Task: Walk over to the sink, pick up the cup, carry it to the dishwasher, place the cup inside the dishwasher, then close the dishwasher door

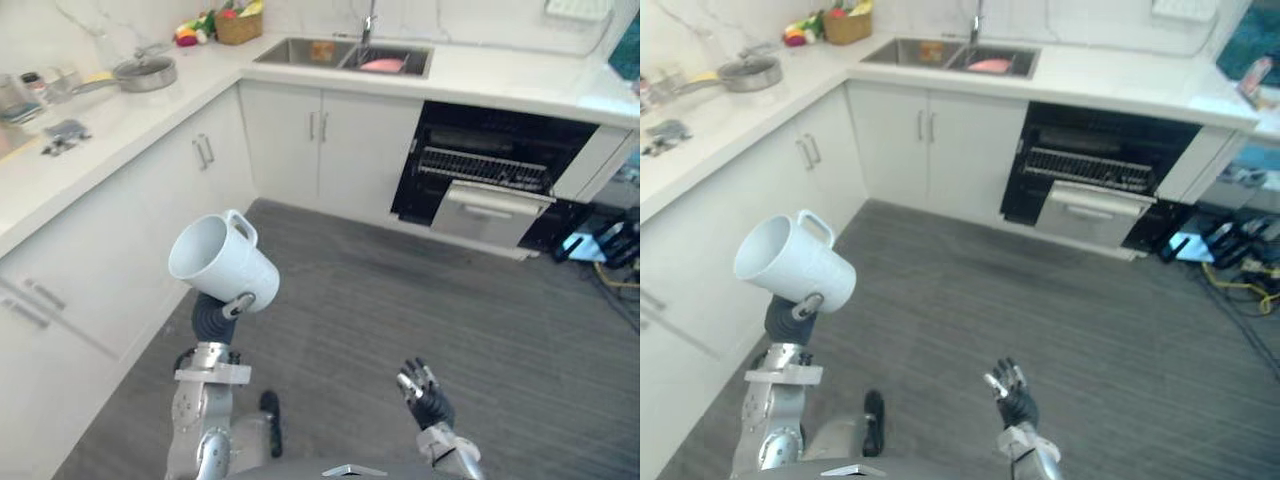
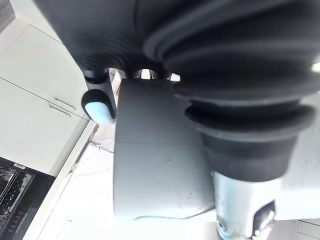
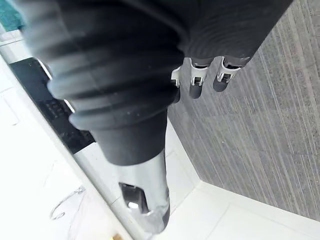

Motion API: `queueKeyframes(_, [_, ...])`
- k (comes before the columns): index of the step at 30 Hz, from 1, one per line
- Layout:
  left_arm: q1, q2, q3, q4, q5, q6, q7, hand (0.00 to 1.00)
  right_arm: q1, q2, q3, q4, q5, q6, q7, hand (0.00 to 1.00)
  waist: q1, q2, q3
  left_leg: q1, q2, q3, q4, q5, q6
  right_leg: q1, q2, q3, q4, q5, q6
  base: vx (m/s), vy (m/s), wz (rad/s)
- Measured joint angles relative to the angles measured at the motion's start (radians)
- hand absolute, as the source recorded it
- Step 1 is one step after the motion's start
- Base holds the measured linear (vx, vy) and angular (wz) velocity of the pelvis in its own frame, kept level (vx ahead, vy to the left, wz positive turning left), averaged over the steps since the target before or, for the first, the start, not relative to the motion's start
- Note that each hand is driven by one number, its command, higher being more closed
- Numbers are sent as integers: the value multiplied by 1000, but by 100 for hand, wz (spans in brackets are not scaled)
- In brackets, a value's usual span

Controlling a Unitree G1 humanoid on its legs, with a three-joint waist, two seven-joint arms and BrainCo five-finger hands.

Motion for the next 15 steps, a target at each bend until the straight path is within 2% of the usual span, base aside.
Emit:
queueKeyframes(1, [-21, 8, 11, 0, -16, 2, -15, 100, 1, 8, -21, 20, 5, 0, -5, 0, 2, -27, 4, 12, -28, 12, 52, -70, 16, -45, -43, -1, 158, 34, 60, 641, 312, 21])
queueKeyframes(2, [-31, 13, 21, -1, -25, 6, -23, 100, 2, 20, -47, 20, 8, -2, -13, 0, 2, -41, 8, 30, -47, 14, 63, -99, 25, -74, -70, -3, 249, 76, 91, 593, 305, 16])
queueKeyframes(3, [-50, 23, 39, -1, -36, 26, -35, 100, 2, 41, -89, 17, 15, -21, -44, 0, -7, -61, 9, 75, -83, 16, 68, -144, 44, -148, -125, -6, 439, 234, 100, 568, 284, 16])
queueKeyframes(4, [-62, 39, 41, -4, -44, 43, -41, 100, 3, 50, -109, 13, 23, -50, -75, 0, -15, -62, 11, 141, -108, 13, 43, -178, 55, -225, -191, -25, 611, 401, 54, 556, 272, 9])
queueKeyframes(5, [-63, 45, 38, -6, -44, 49, -44, 100, 2, 50, -107, 8, 28, -64, -91, 0, -17, -59, 12, 181, -116, 13, 27, -190, 59, -266, -227, -45, 699, 400, 15, 530, 262, -7])
queueKeyframes(6, [-60, 47, 20, -7, -41, 61, -44, 100, 2, 56, -101, -36, 25, -91, -141, 0, -27, -30, 20, 262, -112, 14, -20, -203, 67, -343, -250, -76, 817, 354, -59, 464, 245, -10])
queueKeyframes(7, [-58, 48, -7, -8, -40, 67, -38, 100, 5, 59, -80, -90, 22, -122, -183, 0, -46, 1, 19, 331, -99, 12, -87, -201, 68, -410, -238, -88, 839, 314, -67, 440, 239, -10])
queueKeyframes(8, [-59, 49, -19, -12, -36, 67, -34, 100, 6, 60, -65, -122, 19, -134, -209, 0, -53, 11, 20, 366, -93, 13, -120, -200, 66, -445, -222, -99, 823, 295, -61, 476, 237, -17])
queueKeyframes(9, [-60, 56, -43, -33, -20, 67, -19, 100, 17, 73, -44, -193, 0, -160, -267, 0, -65, 17, 20, 428, -87, 21, -184, -197, 61, -507, -193, -127, 750, 257, -36, 397, 163, -25])
queueKeyframes(10, [-61, 66, -56, -48, -19, 67, -13, 100, 24, 85, -40, -232, -8, -174, -289, 0, -69, 14, 20, 456, -86, 27, -214, -195, 57, -528, -185, -152, 688, 240, -25, 509, 139, -34])
queueKeyframes(12, [-65, 93, -89, -83, 2, 67, 9, 100, 46, 110, -35, -359, -18, -216, -346, 0, -73, 4, 34, 558, -83, 48, -270, -211, 24, -557, -150, -312, 403, 217, -40, 473, 38, -39])
queueKeyframes(13, [-65, 93, -89, -84, 5, 66, 12, 100, 53, 110, -38, -387, -21, -222, -353, 0, -72, 0, 35, 577, -78, 56, -273, -220, 10, -555, -132, -352, 315, 224, -49, 476, -3, -38])
queueKeyframes(15, [-62, 98, -85, -83, 5, 52, 21, 100, 96, 117, -33, -507, -24, -266, -391, 0, -81, -4, 43, 639, -48, 70, -248, -284, -29, -520, -31, -423, -65, 337, -54, 483, -32, -13])
